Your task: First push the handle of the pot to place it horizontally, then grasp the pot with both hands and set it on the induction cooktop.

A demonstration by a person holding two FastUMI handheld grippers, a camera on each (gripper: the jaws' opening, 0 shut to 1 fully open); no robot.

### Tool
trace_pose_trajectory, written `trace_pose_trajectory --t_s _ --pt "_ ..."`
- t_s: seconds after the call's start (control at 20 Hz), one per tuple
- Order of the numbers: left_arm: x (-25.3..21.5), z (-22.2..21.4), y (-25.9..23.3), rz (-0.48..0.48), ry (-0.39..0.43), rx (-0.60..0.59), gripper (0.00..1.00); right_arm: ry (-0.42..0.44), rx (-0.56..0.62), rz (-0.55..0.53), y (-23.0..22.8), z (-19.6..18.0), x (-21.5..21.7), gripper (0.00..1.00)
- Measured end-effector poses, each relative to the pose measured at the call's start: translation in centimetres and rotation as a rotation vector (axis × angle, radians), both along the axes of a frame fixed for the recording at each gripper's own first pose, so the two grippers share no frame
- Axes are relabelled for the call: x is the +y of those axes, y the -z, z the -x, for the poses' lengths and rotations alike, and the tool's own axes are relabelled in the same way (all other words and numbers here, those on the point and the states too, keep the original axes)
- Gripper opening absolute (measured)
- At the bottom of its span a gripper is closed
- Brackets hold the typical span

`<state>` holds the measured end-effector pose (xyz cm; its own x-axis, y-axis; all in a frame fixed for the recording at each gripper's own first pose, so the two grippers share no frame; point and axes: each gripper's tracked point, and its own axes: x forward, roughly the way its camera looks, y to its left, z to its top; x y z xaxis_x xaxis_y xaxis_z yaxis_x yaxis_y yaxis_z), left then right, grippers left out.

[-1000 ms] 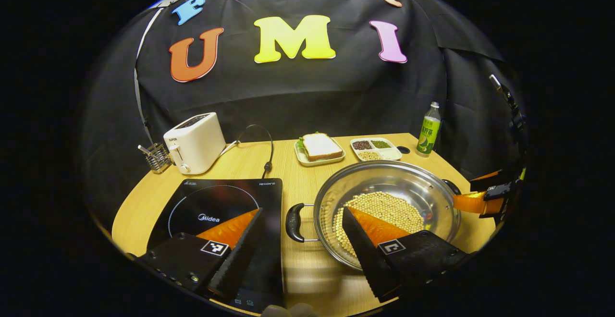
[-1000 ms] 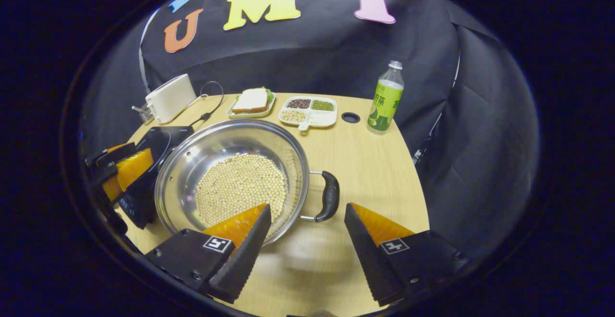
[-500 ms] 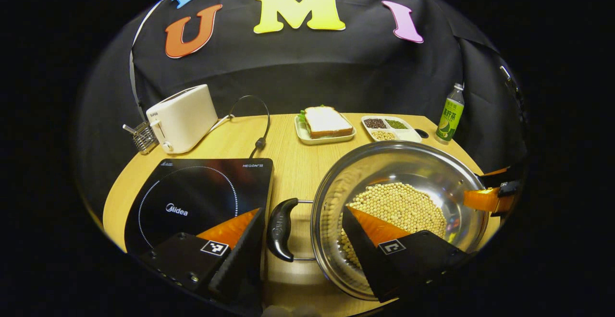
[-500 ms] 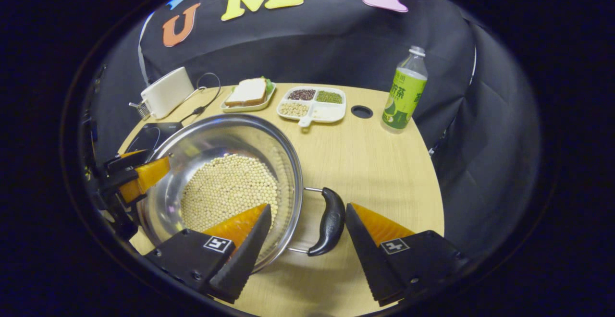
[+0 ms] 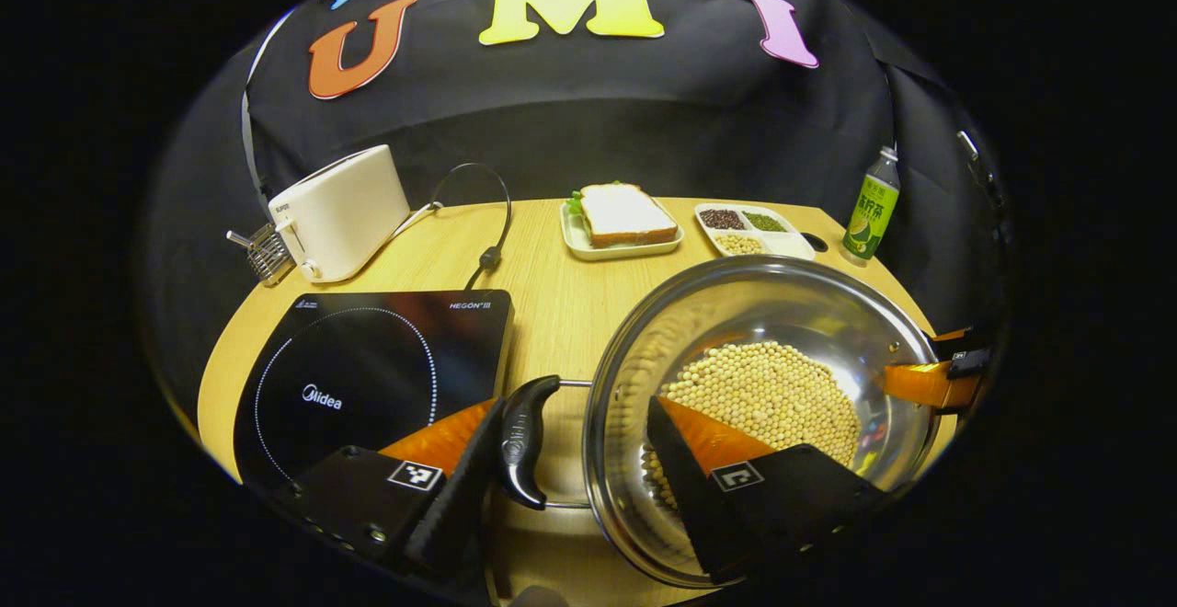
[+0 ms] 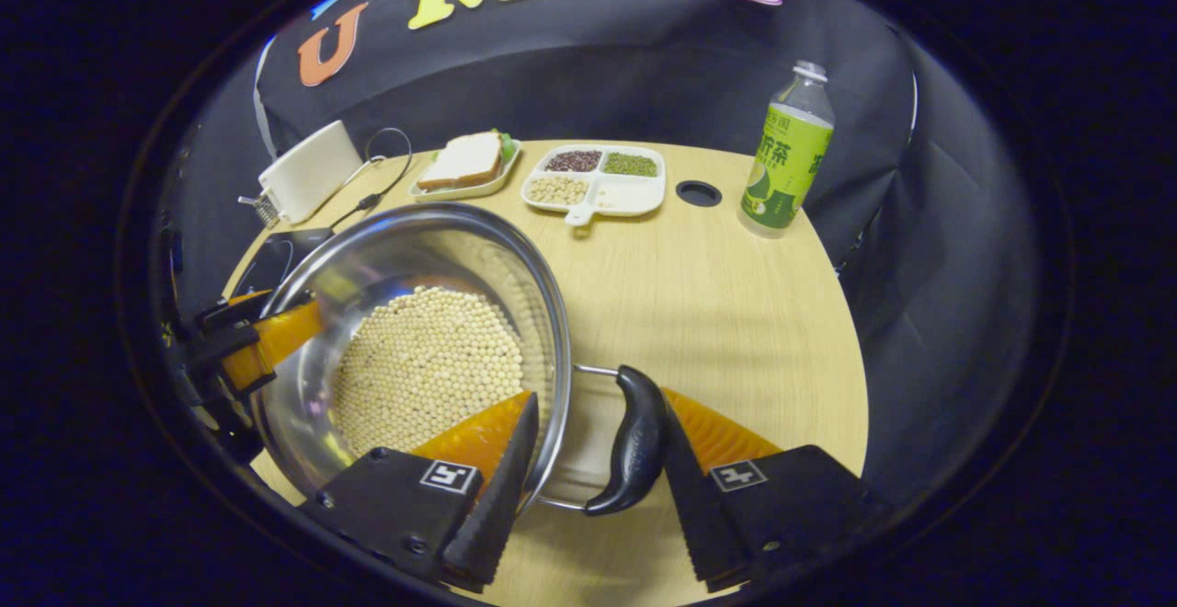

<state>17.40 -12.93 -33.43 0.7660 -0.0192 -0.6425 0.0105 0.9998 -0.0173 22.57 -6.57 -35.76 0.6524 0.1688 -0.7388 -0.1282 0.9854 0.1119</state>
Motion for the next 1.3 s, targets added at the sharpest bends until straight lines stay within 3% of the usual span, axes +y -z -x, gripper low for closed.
trace_pose_trajectory --t_s 0.1,0.15,0.2,0.25,0.3,0.45,0.5,0.55,0.6,0.95,1.3 --pt "-0.1 -0.1 0.2 0.011 0.0 0.017 0.58 0.021 0.026 0.005 0.1 0.2 -0.1 0.7" --pt "0.1 0.0 0.4 0.004 -0.003 0.029 0.71 0.036 0.037 0.013 0.1 0.2 -0.2 0.7" --pt "0.0 -0.1 0.4 -0.003 0.0 0.038 0.71 0.043 0.045 0.018 0.1 0.2 -0.1 0.67" --pt "0.1 0.0 0.5 -0.001 -0.001 0.049 0.82 0.035 0.052 0.022 0.1 0.2 -0.1 0.66" --pt "-0.1 0.3 0.0 0.012 -0.014 0.056 0.68 0.038 0.058 0.019 0.1 0.2 -0.1 0.64" --pt "-0.2 0.6 0.1 0.024 -0.018 0.078 0.63 0.045 0.057 0.027 -0.4 0.4 -0.3 0.6" --pt "-0.1 0.8 0.0 0.032 -0.019 0.082 0.63 0.046 0.054 0.029 -0.7 0.5 -0.4 0.6" --pt "-0.1 0.9 -0.2 0.036 -0.016 0.079 0.73 0.048 0.047 0.029 -1.2 0.8 -0.4 0.59" --pt "-0.1 1.0 -0.8 0.037 -0.015 0.071 0.63 0.047 0.043 0.03 -1.5 1.1 -0.3 0.59" --pt "1.6 1.9 -3.9 0.045 0.003 0.014 0.63 0.062 0.003 0.032 -4.9 2.9 0.9 0.59" --pt "6.3 3.2 -6.6 0.028 0.005 -0.029 0.63 0.07 -0.025 0.011 -7.8 4.8 5.2 0.59"
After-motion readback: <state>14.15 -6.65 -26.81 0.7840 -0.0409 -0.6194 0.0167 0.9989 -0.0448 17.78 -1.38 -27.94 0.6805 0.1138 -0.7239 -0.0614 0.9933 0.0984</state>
